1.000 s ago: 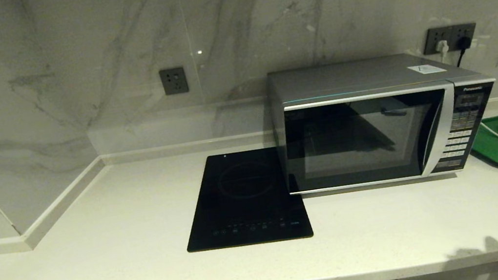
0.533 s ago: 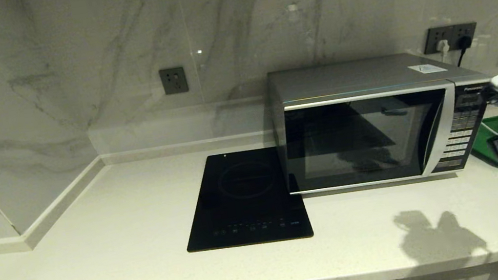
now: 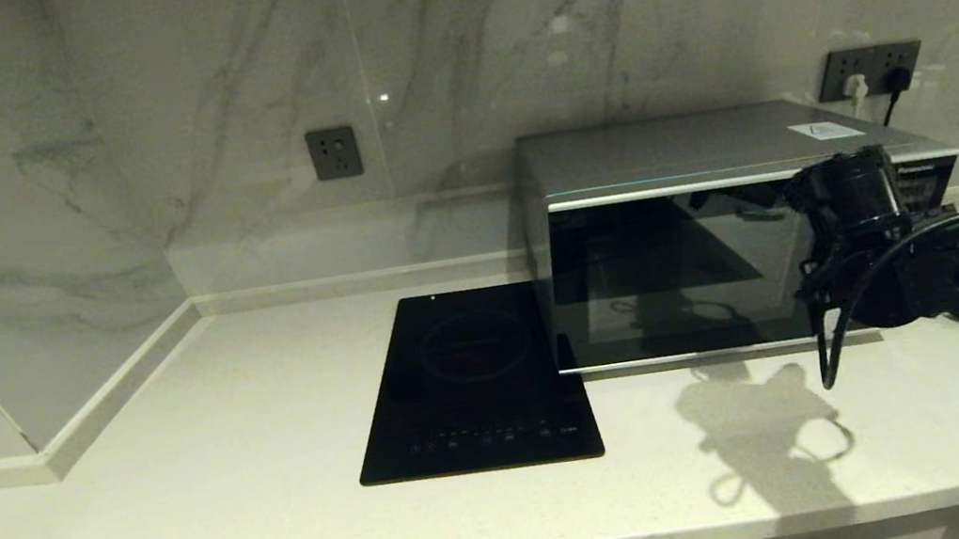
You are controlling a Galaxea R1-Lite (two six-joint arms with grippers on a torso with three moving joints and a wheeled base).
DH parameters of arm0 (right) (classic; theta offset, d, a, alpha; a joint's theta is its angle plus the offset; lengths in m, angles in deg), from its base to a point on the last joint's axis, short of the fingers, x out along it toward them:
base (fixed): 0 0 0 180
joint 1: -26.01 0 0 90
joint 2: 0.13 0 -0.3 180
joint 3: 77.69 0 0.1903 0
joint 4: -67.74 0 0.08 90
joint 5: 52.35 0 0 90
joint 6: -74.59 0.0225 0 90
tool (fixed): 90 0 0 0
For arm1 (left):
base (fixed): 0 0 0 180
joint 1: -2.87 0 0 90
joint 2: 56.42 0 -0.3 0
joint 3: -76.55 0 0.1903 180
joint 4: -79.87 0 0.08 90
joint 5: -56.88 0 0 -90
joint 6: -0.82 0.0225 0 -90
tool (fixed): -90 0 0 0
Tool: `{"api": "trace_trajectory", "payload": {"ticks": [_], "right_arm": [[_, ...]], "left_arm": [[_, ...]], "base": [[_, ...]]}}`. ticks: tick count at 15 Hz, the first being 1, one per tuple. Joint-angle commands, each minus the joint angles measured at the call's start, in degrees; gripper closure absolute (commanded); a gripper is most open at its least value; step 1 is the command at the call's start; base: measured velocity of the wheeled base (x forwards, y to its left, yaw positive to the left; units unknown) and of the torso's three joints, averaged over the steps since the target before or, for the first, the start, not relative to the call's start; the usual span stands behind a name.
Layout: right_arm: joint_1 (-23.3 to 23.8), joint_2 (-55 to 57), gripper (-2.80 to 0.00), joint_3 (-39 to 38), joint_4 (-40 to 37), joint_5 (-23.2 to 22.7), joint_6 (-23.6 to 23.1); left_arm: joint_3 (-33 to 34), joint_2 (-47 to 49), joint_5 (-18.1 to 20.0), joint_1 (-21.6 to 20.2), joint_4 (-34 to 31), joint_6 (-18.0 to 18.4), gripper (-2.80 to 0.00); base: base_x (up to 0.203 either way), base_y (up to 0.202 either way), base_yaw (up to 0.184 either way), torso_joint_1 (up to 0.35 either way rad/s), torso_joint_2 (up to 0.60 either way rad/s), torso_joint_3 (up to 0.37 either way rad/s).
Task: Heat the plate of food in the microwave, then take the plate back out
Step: Open the microwave oven
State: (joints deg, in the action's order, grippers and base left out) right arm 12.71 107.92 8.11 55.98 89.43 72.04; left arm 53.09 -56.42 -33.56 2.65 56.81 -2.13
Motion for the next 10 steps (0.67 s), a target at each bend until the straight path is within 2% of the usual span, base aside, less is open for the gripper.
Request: {"api": "trace_trajectory", "payload": {"ticks": [1,7,10], "right_arm": [[0.0,2.1,-2.8,0.7,-0.1,0.7,0.6],[0.2,4.2,-2.8,3.3,0.0,1.1,1.5],[1.6,6.8,-2.8,7.0,0.0,4.0,2.8]], "left_arm": [[0.0,-0.1,0.0,0.0,0.0,0.0,0.0],[0.0,-0.1,0.0,0.0,0.0,0.0,0.0],[0.0,0.0,0.0,0.0,0.0,0.0,0.0]], "base": [[0.0,0.0,0.0,0.0,0.0,0.0],[0.0,0.0,0.0,0.0,0.0,0.0],[0.0,0.0,0.0,0.0,0.0,0.0]]}}
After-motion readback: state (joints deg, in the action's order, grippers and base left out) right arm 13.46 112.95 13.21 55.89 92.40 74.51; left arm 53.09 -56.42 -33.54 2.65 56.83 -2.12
